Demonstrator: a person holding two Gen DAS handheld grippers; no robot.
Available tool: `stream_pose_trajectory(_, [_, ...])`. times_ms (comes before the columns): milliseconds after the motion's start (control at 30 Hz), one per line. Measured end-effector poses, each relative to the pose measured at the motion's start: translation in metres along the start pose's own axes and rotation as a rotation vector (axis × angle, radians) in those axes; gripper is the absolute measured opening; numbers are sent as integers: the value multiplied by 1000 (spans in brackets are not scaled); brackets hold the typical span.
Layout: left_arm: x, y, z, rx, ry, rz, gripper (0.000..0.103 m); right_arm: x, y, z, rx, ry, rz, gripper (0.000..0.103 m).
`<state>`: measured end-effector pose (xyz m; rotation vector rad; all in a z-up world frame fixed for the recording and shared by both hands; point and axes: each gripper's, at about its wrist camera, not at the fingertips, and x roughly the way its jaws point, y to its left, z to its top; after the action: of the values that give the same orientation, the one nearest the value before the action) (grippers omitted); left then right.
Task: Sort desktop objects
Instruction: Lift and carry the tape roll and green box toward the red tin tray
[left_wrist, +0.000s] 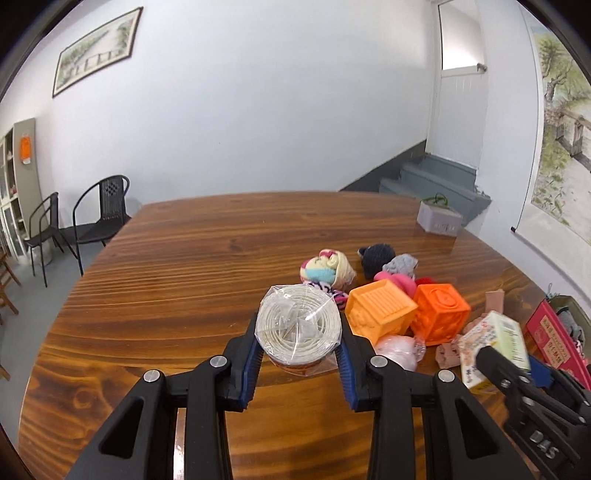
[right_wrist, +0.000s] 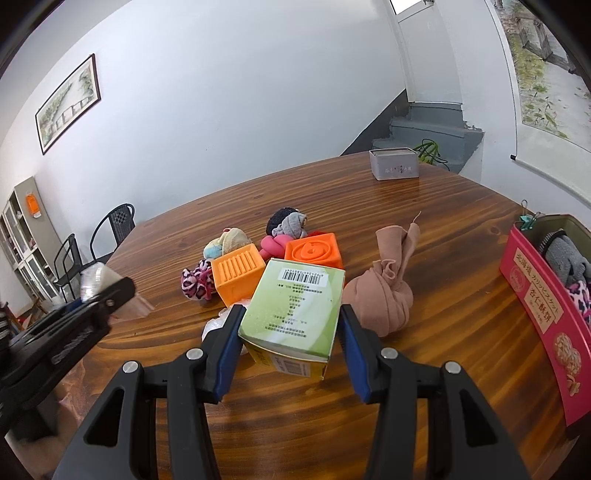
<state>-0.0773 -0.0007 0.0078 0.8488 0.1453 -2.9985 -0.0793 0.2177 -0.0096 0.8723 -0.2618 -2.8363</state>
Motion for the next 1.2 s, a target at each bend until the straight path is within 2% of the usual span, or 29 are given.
stream_pose_trajectory(333, [-23, -20, -11, 13, -12, -22, 37, -8, -10, -3, 24, -21, -11, 54])
stream_pose_trajectory(467, [-21, -22, -10, 17, -5, -27, 37, -5, -12, -4, 29, -9, -12, 54])
stream_pose_trajectory(633, [-13, -10, -9, -17, 31, -1, 37, 0, 10, -6, -61, 13, 34, 54])
stream_pose_trajectory(733, [-16, -15, -12, -1, 30, -11, 37, -7, 7, -6, -48, -2, 53, 54])
stream_pose_trajectory(833, [-19, -30, -12, 25, 25, -37, 37, -15, -6, -4, -6, -5, 59, 54])
stream_pose_trajectory(1000, [-20, -68, -13, 65, 28, -124, 37, -44, -40, -3, 30, -40, 9, 54])
stream_pose_trajectory(1200, [-19, -127, -12, 127, 38, -240, 37, -96, -117, 1, 129, -121, -131, 54])
